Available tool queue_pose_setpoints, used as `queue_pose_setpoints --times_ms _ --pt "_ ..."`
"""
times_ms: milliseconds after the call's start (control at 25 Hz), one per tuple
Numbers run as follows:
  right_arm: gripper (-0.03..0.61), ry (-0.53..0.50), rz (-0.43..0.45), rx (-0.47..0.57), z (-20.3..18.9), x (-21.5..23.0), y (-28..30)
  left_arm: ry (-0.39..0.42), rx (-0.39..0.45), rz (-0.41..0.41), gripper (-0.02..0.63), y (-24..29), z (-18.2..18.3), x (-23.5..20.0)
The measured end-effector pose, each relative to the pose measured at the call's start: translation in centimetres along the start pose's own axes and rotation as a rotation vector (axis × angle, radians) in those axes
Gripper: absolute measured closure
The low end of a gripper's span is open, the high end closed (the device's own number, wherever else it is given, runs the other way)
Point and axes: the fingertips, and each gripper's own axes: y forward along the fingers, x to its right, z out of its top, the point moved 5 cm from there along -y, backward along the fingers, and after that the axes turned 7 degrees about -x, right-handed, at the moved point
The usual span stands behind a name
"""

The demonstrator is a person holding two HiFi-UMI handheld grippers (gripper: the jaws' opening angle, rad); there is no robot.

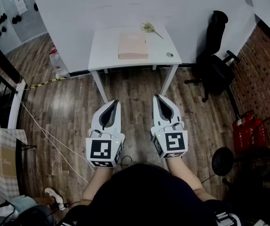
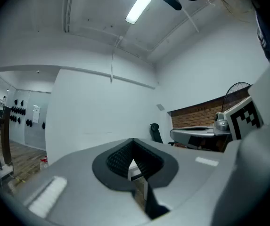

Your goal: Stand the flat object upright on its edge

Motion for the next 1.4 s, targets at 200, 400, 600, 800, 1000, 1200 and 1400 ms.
queue_pose_setpoints --times_ms 200,400,600,800,1000,1200,1400 --pt "0.569 0.025 0.002 -0.010 -0.4 -0.3 1.2 -0.017 -0.006 -0.019 0.604 1.0 -0.3 -1.2" --pt "0.566 0.076 0.023 -0.037 -1.6 0.9 3.2 -0.042 -0.019 -0.058 0.601 3.5 -1.2 -2.1" --pt "0.457 0.106 0.017 -0.053 -3.0 3.5 6.6 -0.090 -0.008 -0.078 0.482 7.4 -1.7 -3.6" --pt "0.425 0.119 0.021 -0.063 -3.7 6.9 11.9 -0.098 -0.004 -0.082 0.462 13.1 -1.3 -5.5" --pt "0.420 0.122 0.043 -0.068 -4.2 11.0 18.4 -0.104 0.000 -0.065 0.459 20.2 -0.5 -7.5" --pt "0.420 0.125 0.077 -0.092 -4.8 15.0 25.7 -0.121 -0.007 -0.039 0.459 27.6 0.0 -9.9" --pt "0.420 0.115 0.112 -0.097 -5.0 18.1 32.6 -0.124 0.019 -0.015 0.459 34.2 0.8 -12.3"
